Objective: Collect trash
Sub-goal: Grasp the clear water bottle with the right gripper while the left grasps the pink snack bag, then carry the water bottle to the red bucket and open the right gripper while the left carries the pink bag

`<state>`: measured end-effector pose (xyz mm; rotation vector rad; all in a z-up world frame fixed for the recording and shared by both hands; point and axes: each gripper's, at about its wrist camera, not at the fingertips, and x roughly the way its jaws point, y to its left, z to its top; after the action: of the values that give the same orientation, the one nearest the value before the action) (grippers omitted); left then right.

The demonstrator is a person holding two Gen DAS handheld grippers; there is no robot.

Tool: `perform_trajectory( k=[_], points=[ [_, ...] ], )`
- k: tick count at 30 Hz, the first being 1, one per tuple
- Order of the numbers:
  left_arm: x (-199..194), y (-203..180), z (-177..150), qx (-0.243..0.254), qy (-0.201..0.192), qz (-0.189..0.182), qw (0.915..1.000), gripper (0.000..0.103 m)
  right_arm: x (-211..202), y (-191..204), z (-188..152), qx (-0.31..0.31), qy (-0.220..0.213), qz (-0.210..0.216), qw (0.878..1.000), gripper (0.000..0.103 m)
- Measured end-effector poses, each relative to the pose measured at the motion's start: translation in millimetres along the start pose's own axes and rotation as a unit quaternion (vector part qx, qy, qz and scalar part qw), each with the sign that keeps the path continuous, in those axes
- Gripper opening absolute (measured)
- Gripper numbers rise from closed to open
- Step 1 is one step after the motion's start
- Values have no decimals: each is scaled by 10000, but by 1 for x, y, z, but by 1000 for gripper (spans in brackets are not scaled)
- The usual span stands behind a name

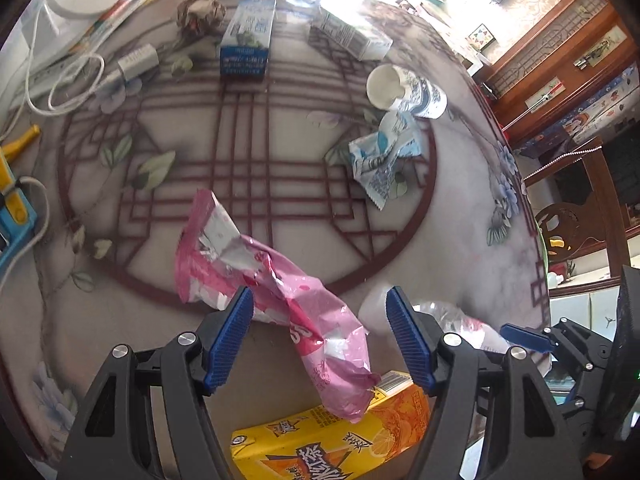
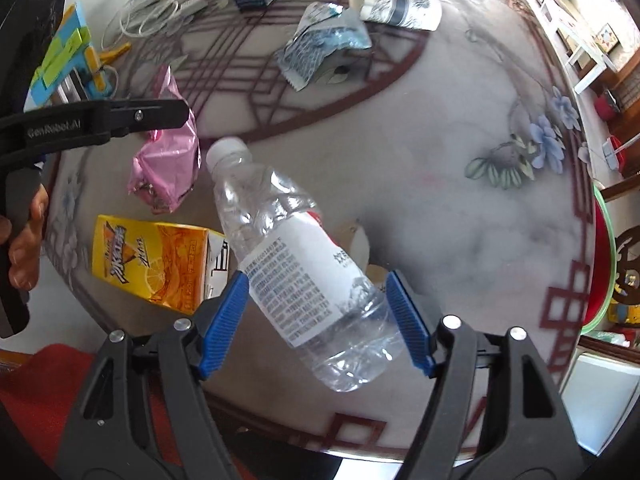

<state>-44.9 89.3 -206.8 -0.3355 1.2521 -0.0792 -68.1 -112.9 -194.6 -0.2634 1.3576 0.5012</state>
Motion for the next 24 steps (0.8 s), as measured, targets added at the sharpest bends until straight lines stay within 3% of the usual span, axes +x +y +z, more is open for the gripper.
perform_trajectory(
  k=[5,10,14,21,23,24],
  points=[
    [16,0,-4,-148,250,-23,9996,66,4,6,0,-53,1,-99,9999,66],
    [30,-6,-1,45,245,128,9996,65,0,-17,0,644,-223,-317,9972,64],
    [35,-21,10,400,149,241,9988,66,0,-33,-2,1003,-174,-69,9948,66],
    [35,-22,12,351,201,216,9989,65,11,-31,-1,977,-3,-94,9952,70],
    [38,-19,10,303,244,221,9990,63,16,-31,-2,1020,10,-80,9948,70],
    [37,-19,10,293,217,198,9991,54,14,-32,-3,1051,-45,-44,9944,67]
  ],
)
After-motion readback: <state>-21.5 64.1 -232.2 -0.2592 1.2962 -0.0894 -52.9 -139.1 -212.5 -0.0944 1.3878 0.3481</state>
